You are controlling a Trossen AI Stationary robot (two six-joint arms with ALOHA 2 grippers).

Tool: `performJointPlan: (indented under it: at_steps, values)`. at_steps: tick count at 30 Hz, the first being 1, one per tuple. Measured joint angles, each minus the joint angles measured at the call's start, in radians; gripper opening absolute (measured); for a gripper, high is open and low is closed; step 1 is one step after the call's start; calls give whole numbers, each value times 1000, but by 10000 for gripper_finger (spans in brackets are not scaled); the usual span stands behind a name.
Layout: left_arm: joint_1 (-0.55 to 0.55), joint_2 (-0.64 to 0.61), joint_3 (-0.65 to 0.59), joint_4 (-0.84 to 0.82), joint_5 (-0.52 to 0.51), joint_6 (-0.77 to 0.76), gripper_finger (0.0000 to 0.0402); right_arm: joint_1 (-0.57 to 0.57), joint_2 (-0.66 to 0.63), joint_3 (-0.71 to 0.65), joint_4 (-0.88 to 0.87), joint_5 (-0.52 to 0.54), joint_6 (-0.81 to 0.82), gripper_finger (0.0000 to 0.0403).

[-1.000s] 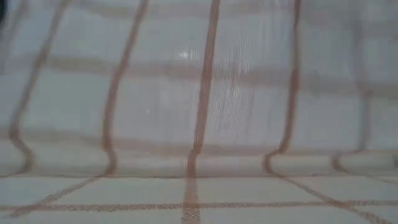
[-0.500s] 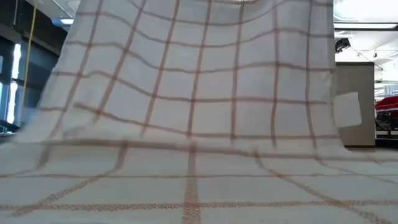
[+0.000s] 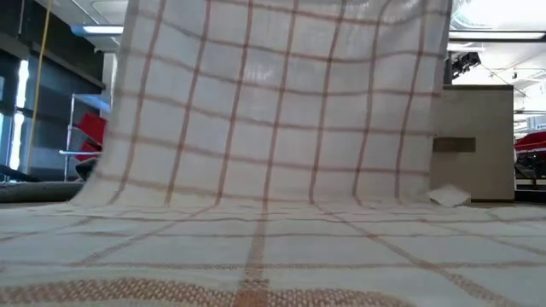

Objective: Fold towel
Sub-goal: Fold the white checkered towel

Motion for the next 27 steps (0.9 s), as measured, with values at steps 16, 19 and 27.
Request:
performJointPlan:
  at_steps: [16,19,27]
  values:
    - [16,-231,-599,353,284,-216,14,0,-87,-265,278,-269,-26,0]
    - [16,-239,-629,392,449,-226,14,0,-88,-300,348,-381,-40,0]
    - [14,-236,-633,526,707,-226,14,0,-86,-472,641,-577,-87,0]
